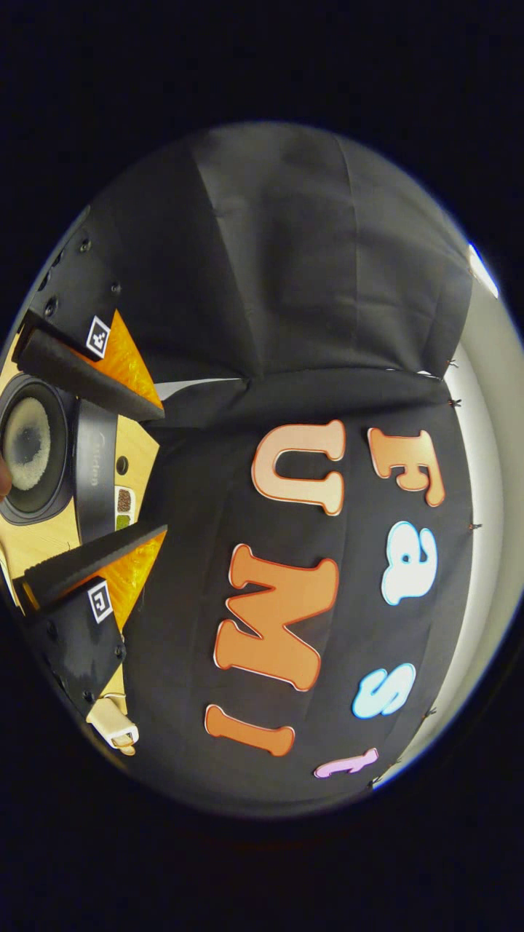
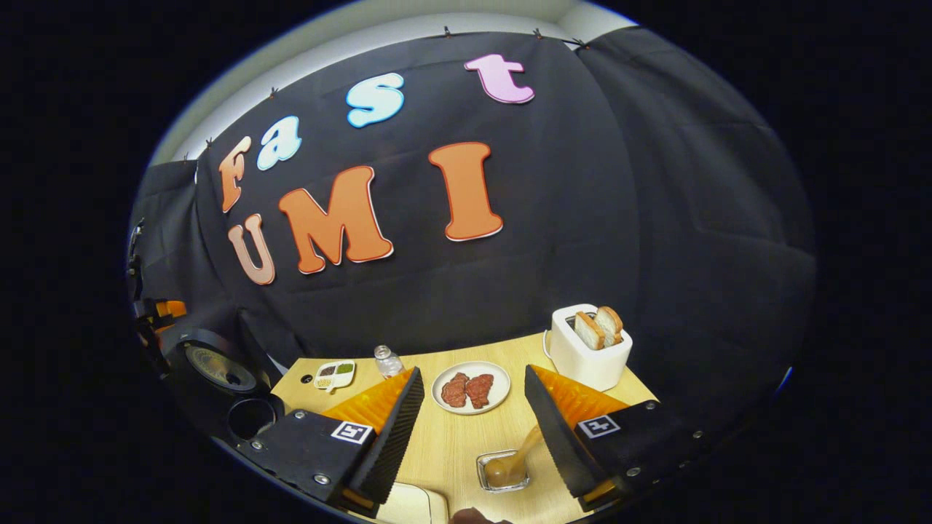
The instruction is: Close the left gripper, press the button to open the rice cooker; take a wooden spoon from the chopstick holder with the right hand, scoop a spoonful of rice and pour it into the rice cooker, then put the wooden spoon back into the chopstick holder.
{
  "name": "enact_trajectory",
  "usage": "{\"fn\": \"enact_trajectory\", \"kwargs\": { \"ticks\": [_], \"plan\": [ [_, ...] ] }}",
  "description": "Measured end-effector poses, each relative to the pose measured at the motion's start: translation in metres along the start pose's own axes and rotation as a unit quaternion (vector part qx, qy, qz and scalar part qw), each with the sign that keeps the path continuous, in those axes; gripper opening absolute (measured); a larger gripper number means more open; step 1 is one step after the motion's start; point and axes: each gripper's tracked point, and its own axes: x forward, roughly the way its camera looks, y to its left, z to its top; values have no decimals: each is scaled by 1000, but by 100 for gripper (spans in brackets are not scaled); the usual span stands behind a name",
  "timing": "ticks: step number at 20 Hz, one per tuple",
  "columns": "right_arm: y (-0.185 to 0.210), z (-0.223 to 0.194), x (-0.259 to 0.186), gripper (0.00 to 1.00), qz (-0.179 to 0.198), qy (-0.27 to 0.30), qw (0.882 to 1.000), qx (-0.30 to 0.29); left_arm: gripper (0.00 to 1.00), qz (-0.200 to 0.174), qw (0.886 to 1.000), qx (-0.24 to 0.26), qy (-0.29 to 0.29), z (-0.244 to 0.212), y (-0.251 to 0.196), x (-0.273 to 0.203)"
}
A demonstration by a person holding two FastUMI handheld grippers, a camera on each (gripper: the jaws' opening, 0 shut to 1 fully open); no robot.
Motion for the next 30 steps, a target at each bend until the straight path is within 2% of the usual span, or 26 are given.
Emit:
{"fn": "enact_trajectory", "kwargs": {
  "ticks": [1, 2, 5, 8, 14, 15, 17, 18, 22, 24, 28, 30],
  "plan": [
    [9, 1, -1, 87, 4, 2, 1000, -7, 95, 9, 1000, -1, 18, -10, 2, 14],
    [16, 2, -1, 87, 7, 5, 1000, -13, 92, 24, 999, 2, 40, -21, 8, 22],
    [40, -1, 3, 87, 17, 21, 999, -29, 94, 51, 995, 39, 79, -36, 19, 41],
    [64, -5, 5, 87, 28, 30, 998, -44, 98, 53, 991, 41, 115, -51, 25, 34],
    [112, -20, 10, 87, 70, 48, 995, -57, 97, 38, 981, 37, 188, -95, 23, 8],
    [117, -22, 10, 87, 75, 51, 994, -60, 100, 39, 975, 39, 215, -111, 24, 0],
    [129, -27, 12, 87, 86, 58, 992, -66, 98, 33, 962, 38, 268, -142, 20, -17],
    [133, -29, 12, 87, 92, 60, 992, -67, 99, 33, 962, 46, 268, -151, 21, -21],
    [141, -35, 11, 87, 102, 65, 989, -81, 96, 38, 949, 38, 311, -183, 23, -36],
    [144, -38, 10, 87, 107, 66, 989, -83, 96, 38, 940, 38, 338, -205, 24, -42],
    [144, -43, 9, 87, 111, 73, 987, -85, 100, 41, 914, 31, 403, -251, 26, -46],
    [144, -45, 10, 87, 112, 76, 987, -90, 100, 41, 912, 34, 407, -254, 25, -43]
  ]
}}
